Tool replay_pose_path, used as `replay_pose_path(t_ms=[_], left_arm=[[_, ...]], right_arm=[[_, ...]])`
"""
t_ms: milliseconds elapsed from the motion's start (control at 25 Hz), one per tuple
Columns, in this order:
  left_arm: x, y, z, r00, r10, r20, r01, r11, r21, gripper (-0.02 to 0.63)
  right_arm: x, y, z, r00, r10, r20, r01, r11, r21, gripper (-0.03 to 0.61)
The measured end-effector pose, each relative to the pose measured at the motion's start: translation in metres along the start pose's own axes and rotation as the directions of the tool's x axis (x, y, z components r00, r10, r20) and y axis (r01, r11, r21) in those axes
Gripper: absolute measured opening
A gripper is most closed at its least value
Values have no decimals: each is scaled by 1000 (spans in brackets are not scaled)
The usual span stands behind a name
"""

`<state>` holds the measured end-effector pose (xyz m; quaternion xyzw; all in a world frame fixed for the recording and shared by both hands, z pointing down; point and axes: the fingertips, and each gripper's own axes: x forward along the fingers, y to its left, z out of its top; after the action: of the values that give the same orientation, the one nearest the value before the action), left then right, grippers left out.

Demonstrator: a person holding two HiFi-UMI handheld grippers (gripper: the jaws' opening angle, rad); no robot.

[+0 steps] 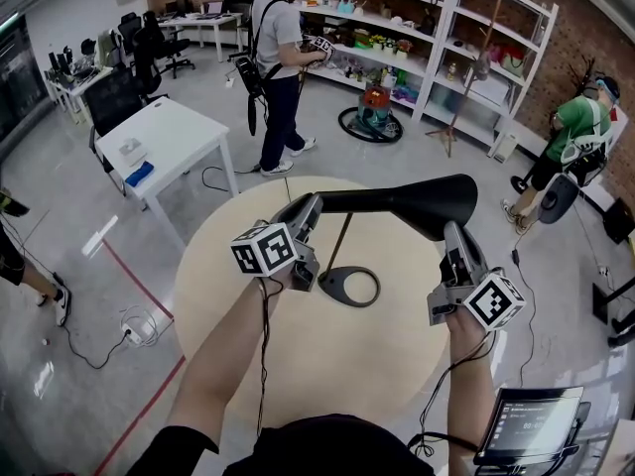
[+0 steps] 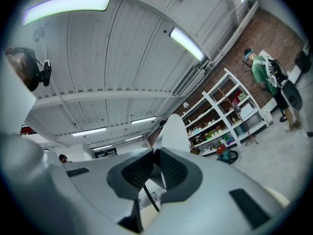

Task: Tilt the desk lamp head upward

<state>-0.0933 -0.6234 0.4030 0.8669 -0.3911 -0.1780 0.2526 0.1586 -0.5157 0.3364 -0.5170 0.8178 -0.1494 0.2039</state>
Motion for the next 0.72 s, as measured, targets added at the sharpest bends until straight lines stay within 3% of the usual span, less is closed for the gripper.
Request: replay_pose_path(t_ms=[720], left_arm=[[-1,-1,-6,1000,11,1,-11,1000,-15,61]], right_arm=[[5,14,16,1000,26,9,-26,998,-51,43]])
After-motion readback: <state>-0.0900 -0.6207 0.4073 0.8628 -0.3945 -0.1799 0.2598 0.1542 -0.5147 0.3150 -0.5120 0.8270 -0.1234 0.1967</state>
